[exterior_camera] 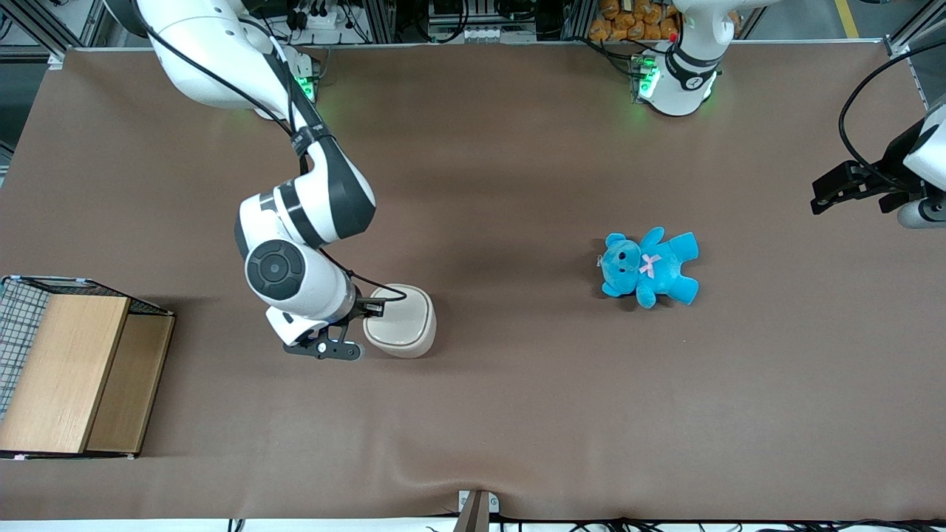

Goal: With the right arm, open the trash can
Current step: 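Press down on the white trash can's lid with the right gripper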

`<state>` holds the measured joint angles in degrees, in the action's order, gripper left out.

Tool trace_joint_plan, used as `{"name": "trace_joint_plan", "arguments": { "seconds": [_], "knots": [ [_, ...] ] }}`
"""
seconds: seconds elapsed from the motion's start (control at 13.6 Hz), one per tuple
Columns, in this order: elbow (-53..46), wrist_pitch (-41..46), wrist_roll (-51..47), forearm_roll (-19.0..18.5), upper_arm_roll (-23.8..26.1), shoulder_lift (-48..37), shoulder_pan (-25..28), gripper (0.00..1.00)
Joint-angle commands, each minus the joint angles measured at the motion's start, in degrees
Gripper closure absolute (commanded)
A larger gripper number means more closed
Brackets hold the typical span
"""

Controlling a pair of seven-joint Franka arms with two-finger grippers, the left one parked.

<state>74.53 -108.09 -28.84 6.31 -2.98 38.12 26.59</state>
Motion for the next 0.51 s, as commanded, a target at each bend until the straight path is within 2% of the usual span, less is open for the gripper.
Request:
{"name": "trace_joint_plan", "arguments": {
  "seconds": [0.0,0.44],
  "knots": [
    [-1.8,0.8,-0.9,1.9,-0.4,1.3,0.3,1.00],
    [-1.7,0.7,-1.2,3.9,-0.5,3.0,1.3,1.00]
  ]
}}
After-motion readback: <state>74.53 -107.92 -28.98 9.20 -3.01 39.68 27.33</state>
